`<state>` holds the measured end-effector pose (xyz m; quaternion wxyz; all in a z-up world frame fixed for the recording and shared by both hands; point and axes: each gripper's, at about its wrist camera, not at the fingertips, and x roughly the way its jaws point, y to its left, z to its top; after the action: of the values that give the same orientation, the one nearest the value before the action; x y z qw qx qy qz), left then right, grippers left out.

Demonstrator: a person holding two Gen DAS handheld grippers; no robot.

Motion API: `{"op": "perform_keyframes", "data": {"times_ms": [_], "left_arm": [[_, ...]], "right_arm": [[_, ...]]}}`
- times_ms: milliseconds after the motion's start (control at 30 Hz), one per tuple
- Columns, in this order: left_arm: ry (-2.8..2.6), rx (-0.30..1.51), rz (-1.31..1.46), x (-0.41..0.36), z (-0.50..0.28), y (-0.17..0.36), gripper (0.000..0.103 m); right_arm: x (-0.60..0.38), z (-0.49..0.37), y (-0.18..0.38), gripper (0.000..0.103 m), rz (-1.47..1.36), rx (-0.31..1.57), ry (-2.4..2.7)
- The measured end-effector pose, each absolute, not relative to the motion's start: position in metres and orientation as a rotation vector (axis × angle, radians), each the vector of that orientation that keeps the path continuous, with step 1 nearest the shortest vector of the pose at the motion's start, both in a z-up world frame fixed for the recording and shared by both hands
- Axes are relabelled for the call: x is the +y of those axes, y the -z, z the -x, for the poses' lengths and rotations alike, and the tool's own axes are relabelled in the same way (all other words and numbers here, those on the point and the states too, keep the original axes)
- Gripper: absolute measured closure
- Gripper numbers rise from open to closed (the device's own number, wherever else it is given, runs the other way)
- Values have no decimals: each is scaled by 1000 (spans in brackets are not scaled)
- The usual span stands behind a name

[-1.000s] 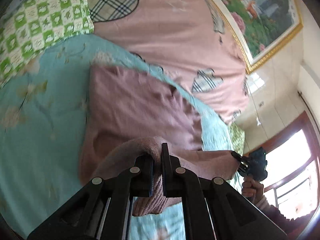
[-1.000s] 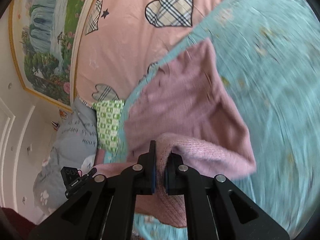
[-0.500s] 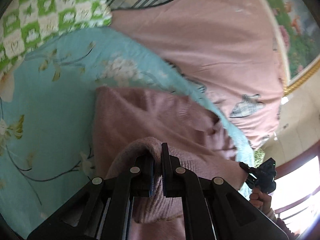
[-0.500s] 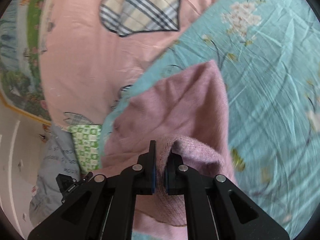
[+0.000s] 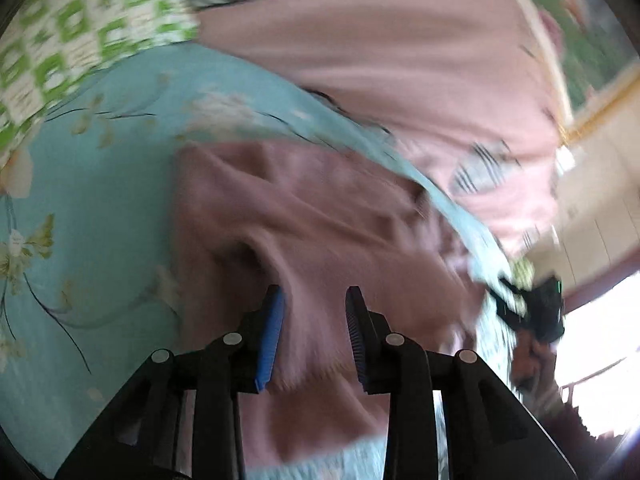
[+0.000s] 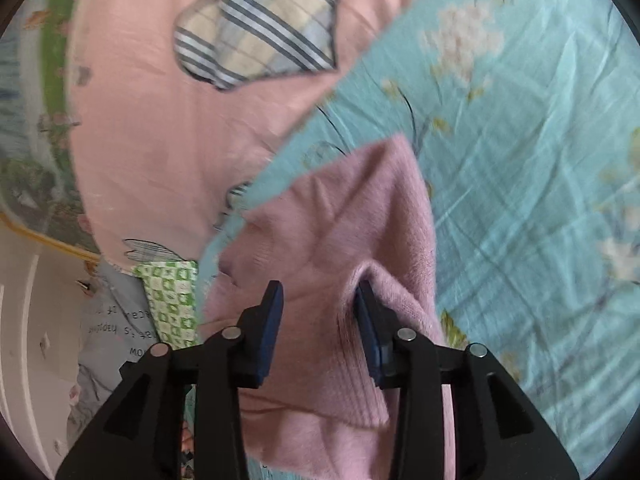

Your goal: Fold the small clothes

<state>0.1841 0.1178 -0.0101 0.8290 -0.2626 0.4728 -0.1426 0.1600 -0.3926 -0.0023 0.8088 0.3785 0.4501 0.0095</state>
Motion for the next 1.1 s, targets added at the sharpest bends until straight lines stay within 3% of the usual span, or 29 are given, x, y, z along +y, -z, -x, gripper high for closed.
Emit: {"op": "perform_keyframes", "data": {"times_ms": [200,367,533,867,1100], "left_arm": [[546,1136,426,31,-155,25,69],[544,1238,310,-13,-166,59,69],[476,1233,253,-12,-202,60,69],[224,1052,264,38,-302,27,68],[61,1048,279,60,-339,37,64]], "right_arm": [[-334,-131,-24,64,-600,1015,-235],[-267,-120,12,64,-410,1221,-390],[-248,-141,41,64,-265,1294,-375],[-307,-223,16,65,-271,1081,-111],[-319,-270,15,65,-286,1020,28]]}}
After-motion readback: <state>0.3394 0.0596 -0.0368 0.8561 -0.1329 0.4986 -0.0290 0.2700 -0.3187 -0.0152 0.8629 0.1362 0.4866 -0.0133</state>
